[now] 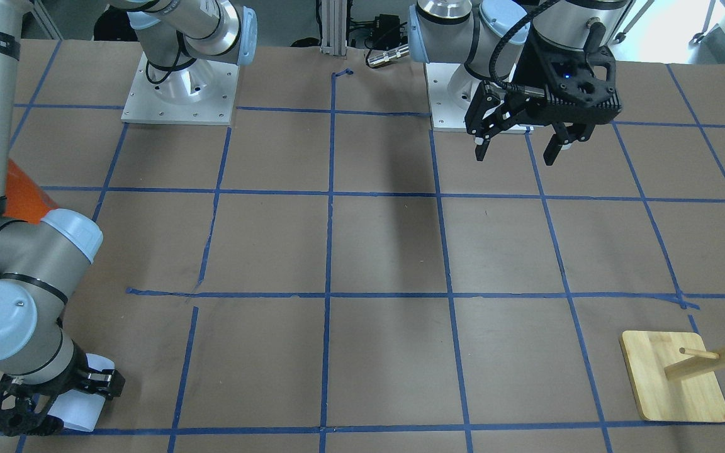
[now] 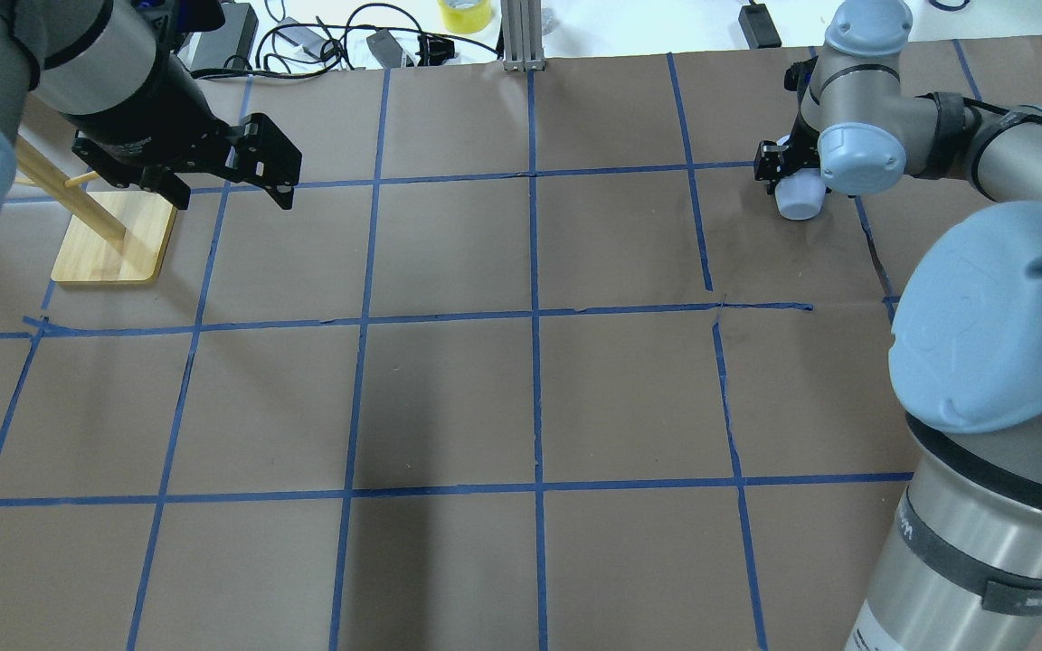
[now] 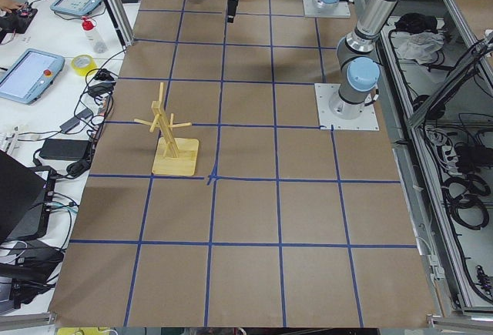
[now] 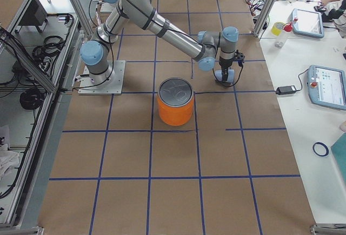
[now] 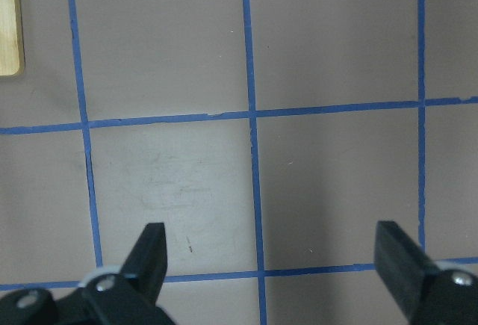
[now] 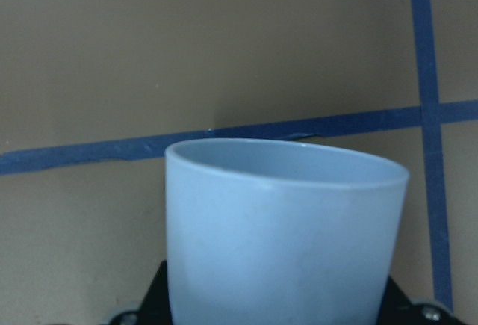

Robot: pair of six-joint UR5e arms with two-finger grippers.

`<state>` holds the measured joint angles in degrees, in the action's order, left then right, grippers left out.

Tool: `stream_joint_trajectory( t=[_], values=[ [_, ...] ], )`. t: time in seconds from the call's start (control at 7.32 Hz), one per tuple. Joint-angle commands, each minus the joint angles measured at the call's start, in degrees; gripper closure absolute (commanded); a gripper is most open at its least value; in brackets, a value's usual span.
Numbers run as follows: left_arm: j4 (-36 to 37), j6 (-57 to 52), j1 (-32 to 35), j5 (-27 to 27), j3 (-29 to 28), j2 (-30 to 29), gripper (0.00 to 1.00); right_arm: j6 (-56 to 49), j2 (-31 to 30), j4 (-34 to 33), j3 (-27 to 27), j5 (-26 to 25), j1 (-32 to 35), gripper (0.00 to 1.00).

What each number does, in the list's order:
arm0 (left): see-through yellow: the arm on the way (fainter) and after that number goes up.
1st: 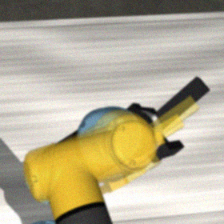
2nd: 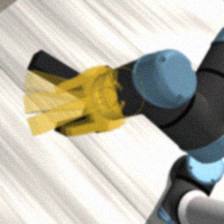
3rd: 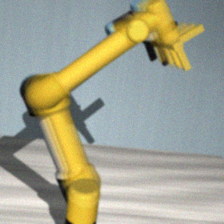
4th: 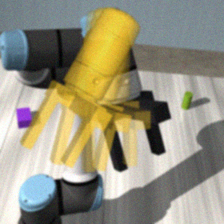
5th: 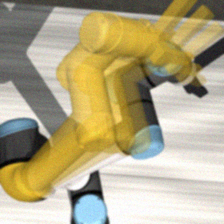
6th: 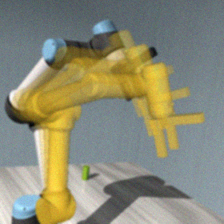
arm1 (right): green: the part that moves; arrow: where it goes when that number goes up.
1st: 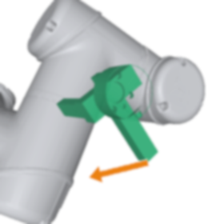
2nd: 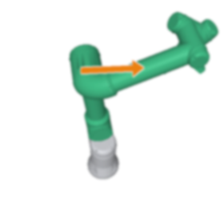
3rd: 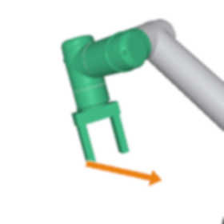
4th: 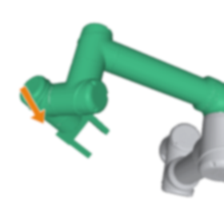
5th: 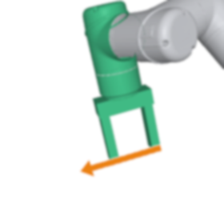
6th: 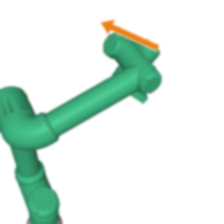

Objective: Flip cup
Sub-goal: 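Carry the cup with the right gripper toward the left gripper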

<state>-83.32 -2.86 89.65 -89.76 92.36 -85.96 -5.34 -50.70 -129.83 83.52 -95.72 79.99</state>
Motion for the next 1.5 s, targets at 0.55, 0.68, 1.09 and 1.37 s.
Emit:
stream_joint_trajectory(
  t=[0.55,0.68,1.09,1.37],
  values=[
    [0.0,0.0,0.0,0.0,0.0,0.0,0.00,-18.5,-3.8,6.4,-4.9,5.8,10.5,1.00],
    [0.0,0.0,0.0,0.0,0.0,0.0,0.00,-18.6,-3.7,3.9,-4.8,5.2,16.0,1.00],
    [0.0,0.0,0.0,-0.2,-0.2,0.0,0.00,-26.3,-1.9,-0.4,-4.0,6.0,26.6,1.00],
    [0.0,0.0,0.0,-0.2,-0.2,0.1,0.00,-40.5,0.2,-4.8,-3.8,5.4,33.4,1.00]
  ],
)
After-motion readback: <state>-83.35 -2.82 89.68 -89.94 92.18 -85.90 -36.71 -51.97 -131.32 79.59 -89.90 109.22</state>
